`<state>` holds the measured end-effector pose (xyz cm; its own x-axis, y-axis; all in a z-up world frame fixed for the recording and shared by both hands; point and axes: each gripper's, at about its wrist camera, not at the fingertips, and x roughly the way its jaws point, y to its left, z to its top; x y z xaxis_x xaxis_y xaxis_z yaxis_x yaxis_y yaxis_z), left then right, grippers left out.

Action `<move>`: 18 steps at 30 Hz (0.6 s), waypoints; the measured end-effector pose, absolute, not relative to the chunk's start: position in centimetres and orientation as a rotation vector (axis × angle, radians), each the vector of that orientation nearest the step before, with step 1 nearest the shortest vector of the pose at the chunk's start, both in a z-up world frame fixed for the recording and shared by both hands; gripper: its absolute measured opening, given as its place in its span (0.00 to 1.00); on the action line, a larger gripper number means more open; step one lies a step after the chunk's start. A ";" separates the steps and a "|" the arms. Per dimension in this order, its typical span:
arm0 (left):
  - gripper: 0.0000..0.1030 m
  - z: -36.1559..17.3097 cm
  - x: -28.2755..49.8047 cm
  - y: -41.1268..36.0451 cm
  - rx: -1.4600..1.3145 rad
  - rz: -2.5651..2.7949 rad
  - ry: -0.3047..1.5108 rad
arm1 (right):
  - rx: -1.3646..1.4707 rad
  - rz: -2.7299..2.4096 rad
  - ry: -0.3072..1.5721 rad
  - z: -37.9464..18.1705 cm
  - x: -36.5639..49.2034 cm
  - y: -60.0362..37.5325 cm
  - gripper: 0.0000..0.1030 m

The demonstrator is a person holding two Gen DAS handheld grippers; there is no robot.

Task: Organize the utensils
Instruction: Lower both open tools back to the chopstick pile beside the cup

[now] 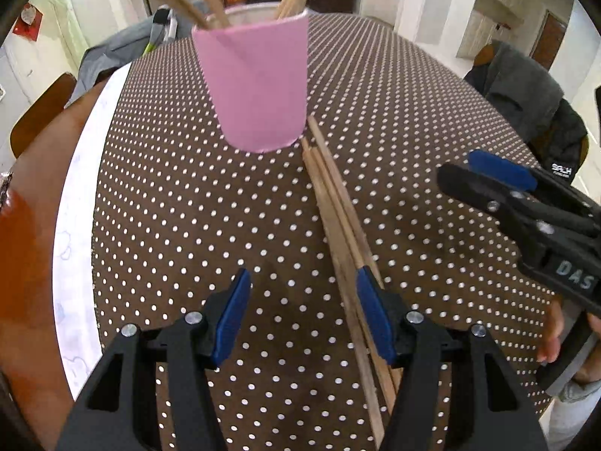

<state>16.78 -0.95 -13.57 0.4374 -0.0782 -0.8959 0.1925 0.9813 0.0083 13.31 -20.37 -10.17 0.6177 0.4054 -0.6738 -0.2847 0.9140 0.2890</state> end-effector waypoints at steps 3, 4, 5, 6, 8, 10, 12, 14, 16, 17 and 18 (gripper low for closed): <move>0.57 -14.0 17.2 -0.6 0.102 -0.165 1.119 | 0.160 0.396 0.819 -10.1 13.4 -20.3 0.63; 0.57 -14.1 17.3 -0.5 0.086 -0.173 1.122 | 0.161 0.397 0.820 -10.1 13.4 -20.4 0.63; 0.57 -13.9 17.3 -0.3 0.079 -0.176 1.125 | 0.163 0.396 0.821 -10.1 13.6 -20.1 0.63; 0.57 -14.0 17.3 -0.3 0.072 -0.175 1.129 | 0.165 0.396 0.823 -10.1 13.6 -20.1 0.63; 0.57 -14.1 17.4 -0.3 0.069 -0.177 1.125 | 0.169 0.396 0.826 -10.2 13.7 -20.3 0.63; 0.57 -14.0 17.8 -0.4 0.063 -0.176 1.128 | 0.173 0.401 0.832 -10.3 13.8 -20.5 0.63; 0.57 -14.4 18.7 -0.6 0.079 -0.167 1.137 | 0.171 0.401 0.834 -10.3 14.0 -20.5 0.63; 0.57 -14.4 19.2 -1.0 0.075 -0.178 1.136 | 0.169 0.402 0.837 -10.3 14.1 -20.5 0.63; 0.57 -14.4 19.7 -0.9 0.040 -0.180 1.150 | 0.165 0.400 0.838 -10.2 14.2 -20.5 0.63; 0.57 -14.5 20.0 -0.7 0.026 -0.174 1.148 | 0.162 0.399 0.840 -10.2 14.3 -20.5 0.63; 0.56 -14.5 20.3 -0.8 0.031 -0.170 1.144 | 0.158 0.399 0.848 -10.3 14.4 -20.4 0.63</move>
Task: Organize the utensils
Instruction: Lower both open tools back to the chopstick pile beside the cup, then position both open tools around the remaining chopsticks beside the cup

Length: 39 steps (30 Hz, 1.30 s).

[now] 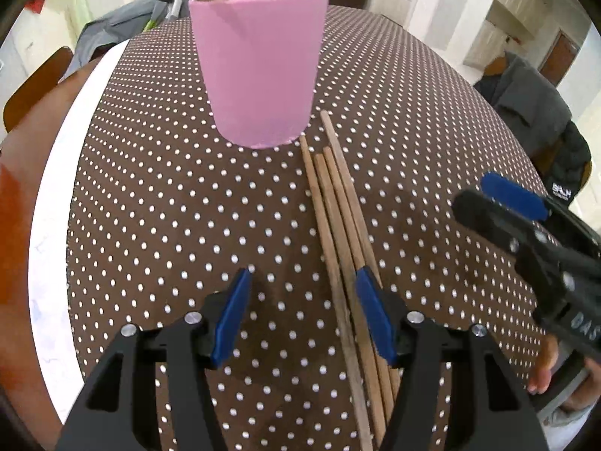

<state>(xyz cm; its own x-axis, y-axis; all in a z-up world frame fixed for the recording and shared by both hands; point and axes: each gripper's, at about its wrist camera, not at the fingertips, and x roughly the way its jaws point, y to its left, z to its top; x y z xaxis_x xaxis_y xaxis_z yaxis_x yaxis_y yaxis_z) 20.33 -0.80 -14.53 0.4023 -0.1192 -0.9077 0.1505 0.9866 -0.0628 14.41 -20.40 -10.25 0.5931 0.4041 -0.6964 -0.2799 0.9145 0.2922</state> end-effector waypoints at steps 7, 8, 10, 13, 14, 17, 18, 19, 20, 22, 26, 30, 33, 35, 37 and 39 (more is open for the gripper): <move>0.19 -14.3 20.8 -1.4 0.031 -0.257 1.145 | 0.134 0.399 0.922 -10.8 15.9 -19.8 0.63; 0.19 -14.3 20.8 -1.2 0.026 -0.261 1.143 | 0.127 0.394 0.933 -10.9 16.0 -19.6 0.63; 0.18 -14.3 20.6 -0.8 0.007 -0.265 1.143 | 0.111 0.398 0.951 -11.1 16.2 -19.1 0.63; 0.18 -14.4 20.2 0.5 -0.049 -0.276 1.152 | 0.075 0.403 0.972 -11.3 16.4 -17.9 0.63; 0.18 -14.5 20.1 0.9 -0.064 -0.279 1.155 | 0.062 0.405 0.980 -11.4 16.4 -17.4 0.63; 0.18 -14.6 20.3 2.2 -0.133 -0.309 1.166 | 0.016 0.400 1.009 -12.0 16.5 -16.1 0.63; 0.18 -14.7 20.4 2.5 -0.152 -0.315 1.171 | 0.003 0.397 1.021 -12.3 16.6 -15.6 0.63; 0.18 -14.7 20.4 2.8 -0.162 -0.321 1.175 | -0.006 0.393 1.027 -12.4 16.6 -15.4 0.64; 0.19 -14.6 20.5 3.0 -0.166 -0.326 1.176 | -0.022 0.387 1.025 -12.4 16.6 -15.0 0.64; 0.25 -14.5 20.5 3.3 -0.166 -0.348 1.175 | -0.029 0.386 1.035 -12.3 16.6 -14.6 0.64; 0.27 -14.5 20.2 3.1 -0.115 -0.350 1.162 | -0.084 0.368 1.043 -12.5 16.9 -13.2 0.66; 0.27 -14.5 19.7 1.7 -0.093 -0.338 1.167 | -0.106 0.361 1.053 -12.5 17.1 -12.0 0.67; 0.27 -14.2 19.6 1.7 -0.097 -0.321 1.178 | -0.105 0.362 1.064 -12.5 17.6 -11.5 0.67; 0.27 -14.0 19.4 2.0 -0.085 -0.312 1.178 | -0.111 0.362 1.068 -12.4 17.7 -11.4 0.68; 0.27 -14.1 19.4 2.4 -0.071 -0.311 1.178 | -0.121 0.361 1.073 -12.3 18.0 -11.2 0.68; 0.27 -14.1 19.2 2.4 -0.051 -0.289 1.181 | -0.128 0.357 1.078 -12.4 18.5 -11.0 0.69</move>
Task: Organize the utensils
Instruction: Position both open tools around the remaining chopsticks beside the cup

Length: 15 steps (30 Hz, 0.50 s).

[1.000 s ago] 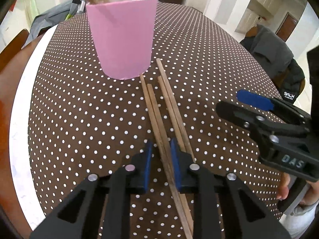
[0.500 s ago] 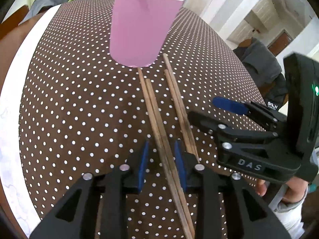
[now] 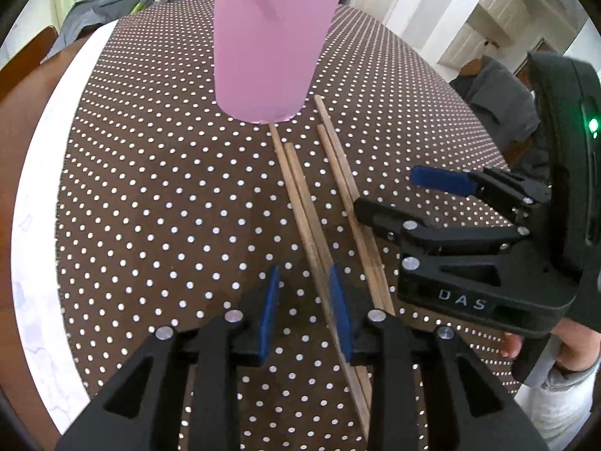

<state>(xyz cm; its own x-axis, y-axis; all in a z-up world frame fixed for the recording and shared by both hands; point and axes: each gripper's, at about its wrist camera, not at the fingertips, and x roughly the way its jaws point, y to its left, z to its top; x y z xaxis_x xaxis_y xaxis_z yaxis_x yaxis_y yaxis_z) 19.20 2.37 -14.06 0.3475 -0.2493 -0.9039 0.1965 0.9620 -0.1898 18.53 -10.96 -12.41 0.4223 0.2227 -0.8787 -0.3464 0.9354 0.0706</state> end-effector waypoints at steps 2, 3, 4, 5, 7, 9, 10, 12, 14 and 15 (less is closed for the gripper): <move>0.27 -13.9 18.9 2.1 -0.027 -0.282 1.178 | -0.142 0.352 1.076 -12.4 18.6 -10.5 0.69; 0.28 -13.8 18.7 2.0 -0.016 -0.276 1.175 | -0.148 0.350 1.075 -12.5 18.6 -10.1 0.69; 0.28 -13.8 18.7 1.9 -0.010 -0.268 1.174 | -0.153 0.350 1.074 -12.5 18.7 -9.7 0.69; 0.30 -13.7 18.8 1.6 -0.005 -0.255 1.175 | -0.156 0.352 1.074 -12.6 18.7 -9.4 0.69; 0.32 -13.6 18.7 1.4 0.005 -0.231 1.171 | -0.158 0.361 1.074 -12.8 18.8 -9.1 0.69; 0.35 -13.5 18.5 1.3 0.022 -0.215 1.169 | -0.150 0.378 1.085 -12.9 18.8 -9.2 0.69; 0.35 -13.5 18.5 1.2 0.030 -0.211 1.168 | -0.148 0.382 1.091 -13.0 18.8 -9.4 0.69; 0.37 -13.4 18.6 1.2 0.033 -0.195 1.167 | -0.147 0.381 1.096 -13.0 18.8 -9.6 0.69; 0.37 -13.6 19.2 1.4 0.021 -0.190 1.168 | -0.148 0.376 1.097 -13.0 18.9 -9.3 0.70; 0.37 -13.6 19.4 1.3 0.016 -0.184 1.166 | -0.147 0.377 1.099 -13.1 19.0 -9.2 0.70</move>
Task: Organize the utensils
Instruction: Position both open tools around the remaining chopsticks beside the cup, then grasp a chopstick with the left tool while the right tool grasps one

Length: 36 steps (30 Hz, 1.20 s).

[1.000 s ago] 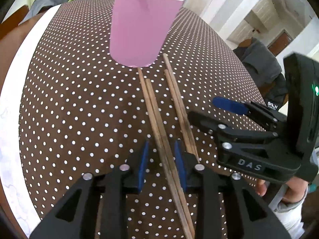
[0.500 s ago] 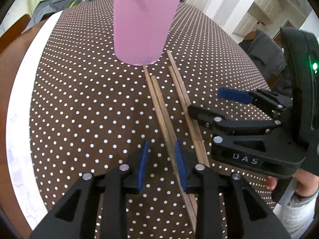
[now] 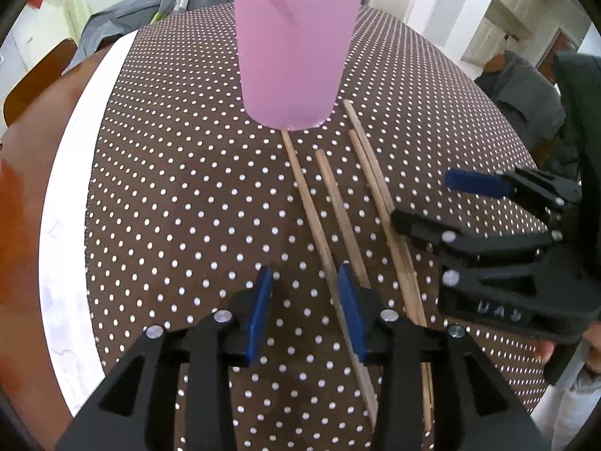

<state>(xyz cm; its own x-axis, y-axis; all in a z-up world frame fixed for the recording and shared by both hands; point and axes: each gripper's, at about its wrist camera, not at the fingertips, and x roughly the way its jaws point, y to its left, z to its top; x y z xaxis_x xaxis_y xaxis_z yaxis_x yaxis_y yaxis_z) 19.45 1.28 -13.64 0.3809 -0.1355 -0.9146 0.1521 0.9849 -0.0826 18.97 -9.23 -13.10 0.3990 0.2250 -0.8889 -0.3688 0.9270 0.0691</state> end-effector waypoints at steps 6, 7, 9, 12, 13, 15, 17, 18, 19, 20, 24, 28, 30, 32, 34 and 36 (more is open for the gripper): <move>0.37 -13.7 19.3 1.2 0.040 -0.180 1.152 | -0.139 0.375 1.104 -13.3 19.5 -8.6 0.70; 0.37 -13.6 19.2 1.4 0.034 -0.177 1.151 | -0.145 0.373 1.101 -13.4 19.5 -8.4 0.71; 0.36 -13.6 19.2 1.8 0.025 -0.169 1.150 | -0.151 0.371 1.098 -13.3 19.8 -8.1 0.71; 0.37 -13.7 19.3 2.5 0.018 -0.163 1.152 | -0.150 0.366 1.098 -13.4 20.0 -7.4 0.72; 0.37 -13.7 19.4 2.5 0.020 -0.163 1.152 | -0.152 0.364 1.096 -13.4 20.0 -7.5 0.72; 0.37 -13.7 19.4 2.3 0.025 -0.160 1.151 | -0.170 0.357 1.093 -13.4 20.0 -7.1 0.72; 0.36 -13.8 19.3 2.3 0.025 -0.161 1.151 | -0.188 0.361 1.094 -13.4 20.1 -6.5 0.72; 0.37 -13.8 19.3 2.3 0.023 -0.164 1.151 | -0.185 0.364 1.098 -13.5 20.2 -6.5 0.72; 0.37 -13.7 19.2 2.2 0.019 -0.165 1.151 | -0.169 0.369 1.108 -13.5 20.3 -6.7 0.72; 0.36 -13.7 19.2 2.2 0.015 -0.165 1.152 | -0.155 0.372 1.116 -13.6 20.4 -6.9 0.72; 0.36 -13.7 19.3 2.3 0.015 -0.166 1.145 | -0.081 0.386 1.106 -13.6 20.6 -8.3 0.72; 0.36 -13.8 19.6 2.6 0.014 -0.169 1.147 | -0.053 0.374 1.120 -13.9 21.0 -8.8 0.72; 0.36 -13.8 19.6 2.6 0.012 -0.168 1.147 | -0.062 0.369 1.123 -13.9 21.0 -8.5 0.72; 0.36 -13.8 19.6 2.6 0.009 -0.167 1.147 | -0.084 0.360 1.125 -14.0 21.0 -8.0 0.73; 0.36 -13.8 19.6 2.6 0.007 -0.168 1.144 | -0.111 0.348 1.118 -14.3 20.9 -7.4 0.73; 0.36 -13.8 19.5 2.6 0.008 -0.169 1.142 | -0.121 0.343 1.118 -14.5 20.7 -6.5 0.73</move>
